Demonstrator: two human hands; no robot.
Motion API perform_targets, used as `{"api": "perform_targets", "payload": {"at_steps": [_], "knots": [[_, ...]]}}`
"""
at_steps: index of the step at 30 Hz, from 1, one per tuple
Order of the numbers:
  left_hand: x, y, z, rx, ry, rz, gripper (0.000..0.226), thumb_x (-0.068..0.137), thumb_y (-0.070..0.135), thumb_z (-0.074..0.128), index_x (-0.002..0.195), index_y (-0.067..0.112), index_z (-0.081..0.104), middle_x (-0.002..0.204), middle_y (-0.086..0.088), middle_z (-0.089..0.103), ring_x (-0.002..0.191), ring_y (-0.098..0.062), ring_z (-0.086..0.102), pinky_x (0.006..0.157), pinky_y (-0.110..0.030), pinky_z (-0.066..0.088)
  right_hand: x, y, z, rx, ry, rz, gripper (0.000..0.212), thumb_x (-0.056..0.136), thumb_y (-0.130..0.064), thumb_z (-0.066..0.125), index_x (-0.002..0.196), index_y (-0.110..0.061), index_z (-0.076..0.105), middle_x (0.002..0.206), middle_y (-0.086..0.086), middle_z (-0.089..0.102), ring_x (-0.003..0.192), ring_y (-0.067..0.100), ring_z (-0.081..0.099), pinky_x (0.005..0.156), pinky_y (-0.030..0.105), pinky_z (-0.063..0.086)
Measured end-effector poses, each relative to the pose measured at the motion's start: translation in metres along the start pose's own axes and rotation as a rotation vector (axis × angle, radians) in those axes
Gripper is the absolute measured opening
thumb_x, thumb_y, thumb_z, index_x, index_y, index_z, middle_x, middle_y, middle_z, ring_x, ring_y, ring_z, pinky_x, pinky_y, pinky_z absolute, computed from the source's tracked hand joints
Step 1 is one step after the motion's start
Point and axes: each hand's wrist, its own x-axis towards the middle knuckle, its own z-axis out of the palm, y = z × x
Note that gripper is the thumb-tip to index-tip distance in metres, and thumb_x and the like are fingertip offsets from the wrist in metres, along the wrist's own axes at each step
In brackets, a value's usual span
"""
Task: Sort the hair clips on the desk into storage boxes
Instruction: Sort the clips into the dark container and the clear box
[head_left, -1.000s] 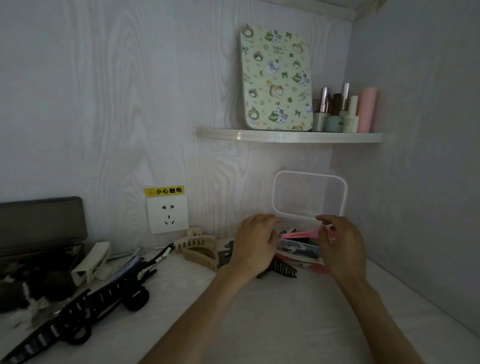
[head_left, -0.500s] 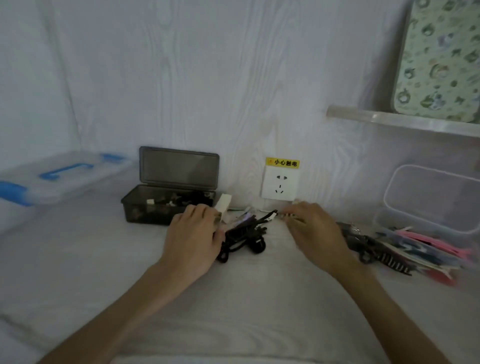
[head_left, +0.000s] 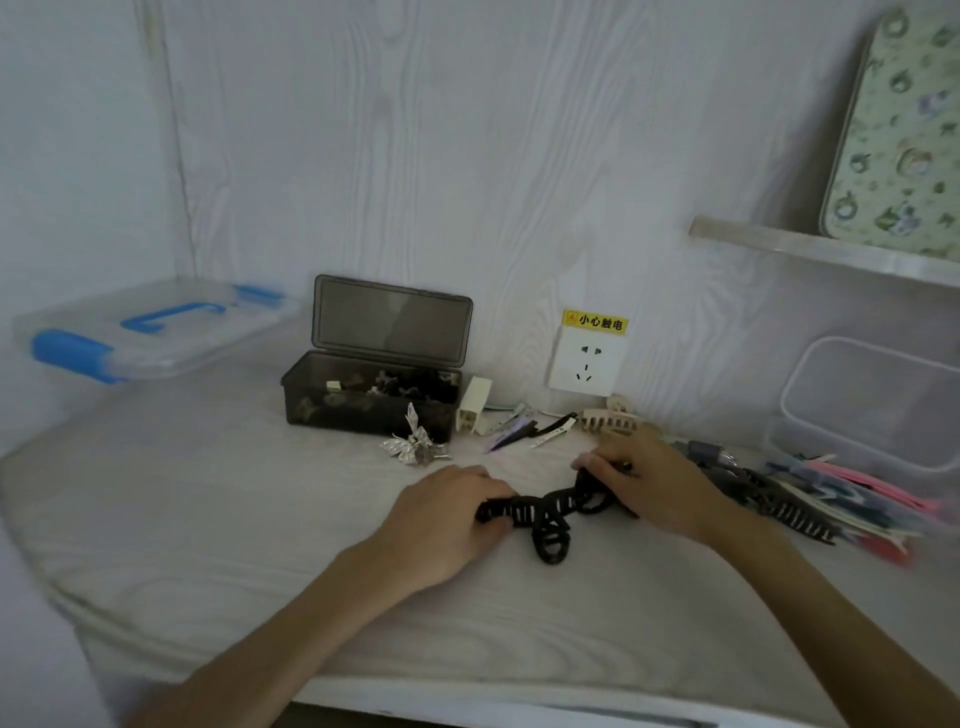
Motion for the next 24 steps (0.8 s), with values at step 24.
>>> {"api": "perform_targets", "payload": {"at_steps": [24], "knots": [[0.081,-0.008,0.037,0.145,0.175,-0.139,0.025,0.096,0.027,0.039,0.114,0.019,0.055,0.116,-0.002,0.062,0.114,-0.02,0.051,0.103,-0.034,0.032,0.085,0.0,0.021,-0.35,-0.167,-0.045,0.04,0.093,-0.011,0.045,0.132,-0.018,0.05,0.126,0.007,0.055,0.116,0.026,0.049,0.088,0.032,0.042]]}}
